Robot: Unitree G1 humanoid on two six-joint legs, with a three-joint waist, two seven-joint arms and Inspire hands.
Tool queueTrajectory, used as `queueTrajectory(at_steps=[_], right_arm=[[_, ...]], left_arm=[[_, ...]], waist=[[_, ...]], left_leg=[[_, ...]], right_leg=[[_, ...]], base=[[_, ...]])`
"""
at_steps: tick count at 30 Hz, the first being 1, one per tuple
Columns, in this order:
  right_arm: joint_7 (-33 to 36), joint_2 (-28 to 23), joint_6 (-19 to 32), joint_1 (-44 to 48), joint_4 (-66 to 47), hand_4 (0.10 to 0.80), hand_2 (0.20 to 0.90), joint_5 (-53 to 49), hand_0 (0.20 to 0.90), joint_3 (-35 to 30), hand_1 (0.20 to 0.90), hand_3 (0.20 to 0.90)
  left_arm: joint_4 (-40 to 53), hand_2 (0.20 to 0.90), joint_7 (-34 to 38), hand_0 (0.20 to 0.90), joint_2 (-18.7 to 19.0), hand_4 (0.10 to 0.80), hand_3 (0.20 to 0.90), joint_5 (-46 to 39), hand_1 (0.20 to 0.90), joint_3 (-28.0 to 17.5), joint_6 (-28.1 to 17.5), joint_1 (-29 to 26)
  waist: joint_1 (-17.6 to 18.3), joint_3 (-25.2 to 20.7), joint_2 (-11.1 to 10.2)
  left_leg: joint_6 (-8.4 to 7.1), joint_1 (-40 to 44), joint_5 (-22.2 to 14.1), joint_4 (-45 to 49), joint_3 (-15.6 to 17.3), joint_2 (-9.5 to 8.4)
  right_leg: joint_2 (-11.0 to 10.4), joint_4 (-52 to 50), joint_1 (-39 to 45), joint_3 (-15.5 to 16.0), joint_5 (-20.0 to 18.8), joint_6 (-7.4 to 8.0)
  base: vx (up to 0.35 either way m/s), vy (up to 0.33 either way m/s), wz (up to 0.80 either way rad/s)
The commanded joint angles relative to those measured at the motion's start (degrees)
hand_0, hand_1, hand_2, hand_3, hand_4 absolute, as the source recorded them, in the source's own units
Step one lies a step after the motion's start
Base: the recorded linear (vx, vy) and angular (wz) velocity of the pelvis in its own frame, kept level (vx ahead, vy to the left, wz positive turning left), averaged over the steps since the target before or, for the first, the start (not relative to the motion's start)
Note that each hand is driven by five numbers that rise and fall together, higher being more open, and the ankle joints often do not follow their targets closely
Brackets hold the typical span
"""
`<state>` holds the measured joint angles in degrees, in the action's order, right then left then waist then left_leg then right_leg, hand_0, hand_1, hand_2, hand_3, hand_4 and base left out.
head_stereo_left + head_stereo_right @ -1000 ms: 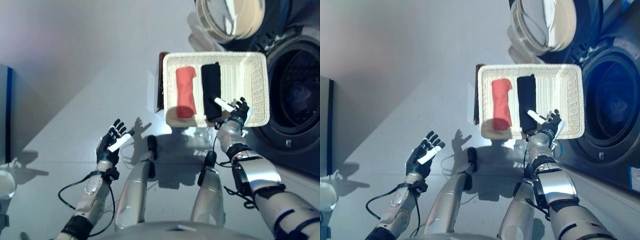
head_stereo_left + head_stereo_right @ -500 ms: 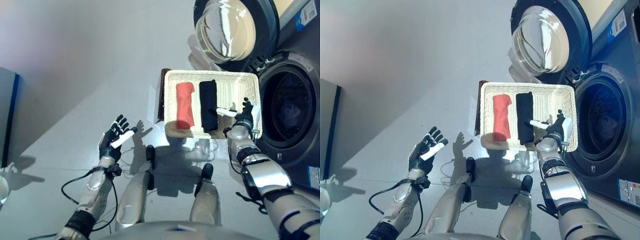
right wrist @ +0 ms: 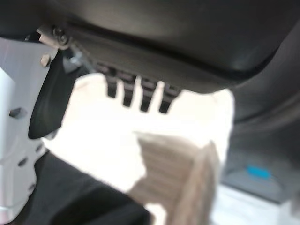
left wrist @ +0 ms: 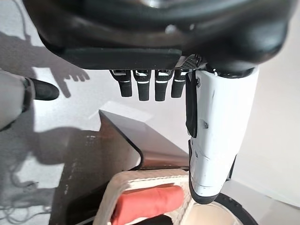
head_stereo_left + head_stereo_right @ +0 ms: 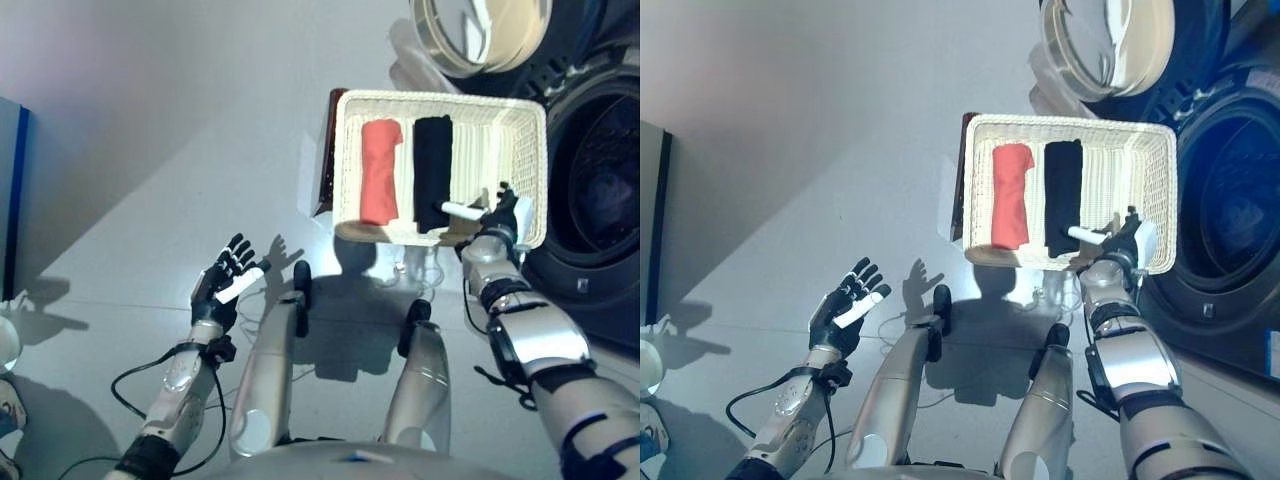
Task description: Pick up the clothes and place them into the washing machine
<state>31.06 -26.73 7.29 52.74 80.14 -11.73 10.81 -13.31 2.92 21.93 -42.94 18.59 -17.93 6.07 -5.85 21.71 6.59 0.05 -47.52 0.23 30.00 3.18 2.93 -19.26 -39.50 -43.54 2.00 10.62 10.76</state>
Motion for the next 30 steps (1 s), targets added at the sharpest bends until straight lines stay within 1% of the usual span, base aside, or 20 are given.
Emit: queueTrajectory(at_steps=[1,3,8,9,14,16,17,22,23,24,25,30], right_arm=[[1.6,-6.2,0.6,3.7,-0.1,0.800,0.900,1.1,0.900,2.3,0.900,0.900],[1.2,-6.5,0.2,4.1,0.9,0.800,0.900,1.6,0.900,2.6,0.900,0.900],[1.3,-6.8,-0.1,4.8,1.7,0.800,0.900,1.5,0.900,2.5,0.900,0.900],[1.0,-6.7,0.1,5.1,1.3,0.800,0.900,1.5,0.900,2.9,0.900,0.900],[-0.7,-6.1,-1.1,5.3,1.7,0.800,0.900,3.8,0.900,4.8,0.900,0.900],[-1.3,-5.9,-2.8,6.3,4.1,0.800,0.900,5.9,0.900,5.9,0.900,0.900],[-2.1,-5.7,-3.6,6.5,5.3,0.800,0.900,6.5,0.900,5.9,0.900,0.900],[-4.4,-7.3,-5.9,7.3,8.3,0.800,0.900,9.4,0.900,6.2,0.900,0.900],[-4.6,-7.6,-6.3,7.2,8.3,0.537,0.532,9.9,0.532,6.2,0.532,0.532],[-4.6,-7.8,-6.7,7.0,8.5,0.537,0.532,10.4,0.532,6.2,0.532,0.532],[-4.8,-7.9,-7.1,6.9,8.7,0.300,0.200,11.0,0.200,6.3,0.200,0.200],[-5.0,-6.9,-7.2,6.4,7.8,0.300,0.200,11.2,0.200,6.1,0.200,0.200]], left_arm=[[6.8,0.900,0.1,0.900,2.2,0.800,0.900,0.3,0.900,-1.4,-3.6,0.8],[6.5,0.900,0.0,0.900,2.1,0.800,0.900,0.4,0.900,-1.2,-3.7,0.6],[6.1,0.900,-0.2,0.900,1.9,0.800,0.900,0.1,0.900,-0.7,-3.9,0.4],[6.0,0.900,-0.2,0.900,1.9,0.800,0.900,-0.1,0.900,-0.5,-4.0,0.1],[5.6,0.900,0.0,0.900,1.3,0.800,0.900,0.1,0.900,-0.2,-3.8,-0.5],[5.7,0.900,0.0,0.900,1.1,0.800,0.900,0.4,0.900,-0.2,-3.4,-0.6],[6.1,0.900,-0.2,0.900,1.3,0.800,0.900,0.4,0.900,-0.1,-3.2,-0.5],[7.7,0.900,-1.2,0.900,1.6,0.800,0.900,0.5,0.900,-0.2,-2.2,-0.1],[7.9,0.900,-1.1,0.900,1.7,0.800,0.900,0.6,0.900,-0.5,-2.1,0.0],[7.9,0.900,-1.1,0.900,1.5,0.800,0.900,0.7,0.900,-0.7,-2.0,0.1],[7.9,0.900,-1.0,0.900,1.5,0.800,0.900,0.7,0.900,-0.9,-1.9,0.1],[6.9,0.900,-0.3,0.900,0.9,0.800,0.900,1.1,0.900,-1.7,-1.7,-0.4]], waist=[[-1.7,-2.5,1.9],[-2.0,-2.5,2.5],[-2.9,-3.0,3.4],[-3.2,-3.2,3.8],[-3.4,-3.1,4.0],[-3.7,-3.1,4.1],[-3.9,-3.2,4.2],[-4.7,-3.2,5.3],[-4.8,-3.3,5.4],[-4.9,-3.3,5.6],[-4.9,-3.4,5.7],[-4.9,-3.5,5.3]], left_leg=[[-5.25,0.7,-7.1,8.7,-1.8,3.05],[-5.21,0.1,-7.3,9.2,-1.6,2.85],[-5.07,0.1,-6.6,7.5,-1.3,2.38],[-4.98,0.1,-6.1,6.4,-1.2,1.98],[-4.82,-0.5,-5.7,6.0,-1.4,1.55],[-4.75,-1.5,-6.3,7.5,-1.7,1.39],[-5.01,-1.6,-9.0,9.6,-2.0,1.32],[-4.52,-4.8,-10.4,14.0,-2.4,0.89],[-4.43,-5.0,-10.6,14.3,-2.3,0.88],[-4.35,-5.1,-10.7,14.5,-2.2,0.85],[-4.26,-5.2,-10.8,14.6,-2.1,0.85],[-4.12,-5.3,-11.1,14.9,-1.7,1.09]], right_leg=[[-0.2,0.4,-1.8,-2.1,-5.3,-1.66],[-0.4,-0.2,-2.6,-2.3,-5.0,-1.80],[-0.8,1.2,-2.6,-2.0,-5.6,-1.48],[-0.8,1.9,-2.7,-2.1,-6.1,-1.26],[-0.9,1.6,-3.2,-2.3,-6.2,-1.21],[-1.0,0.1,-4.0,-2.4,-5.4,-1.39],[-1.2,-2.0,-4.0,-2.6,-2.7,-1.17],[-2.1,-6.5,-7.1,-3.4,-1.3,-1.43],[-2.2,-7.1,-7.6,-3.6,-1.2,-1.48],[-2.2,-7.4,-7.9,-3.8,-1.0,-1.55],[-2.2,-7.6,-8.2,-3.9,-1.0,-1.61],[-2.1,-7.8,-8.6,-4.0,-0.8,-1.80]], base=[[-0.028,0.010,0.05],[-0.010,0.011,0.04],[0.013,0.015,0.09],[0.009,0.022,0.07],[0.002,0.000,-0.02],[0.037,-0.026,0.08],[0.079,-0.029,0.12],[-0.009,-0.008,0.22],[-0.030,0.010,0.13],[-0.018,0.020,0.06],[0.000,0.000,0.00],[0.000,0.000,0.00]])
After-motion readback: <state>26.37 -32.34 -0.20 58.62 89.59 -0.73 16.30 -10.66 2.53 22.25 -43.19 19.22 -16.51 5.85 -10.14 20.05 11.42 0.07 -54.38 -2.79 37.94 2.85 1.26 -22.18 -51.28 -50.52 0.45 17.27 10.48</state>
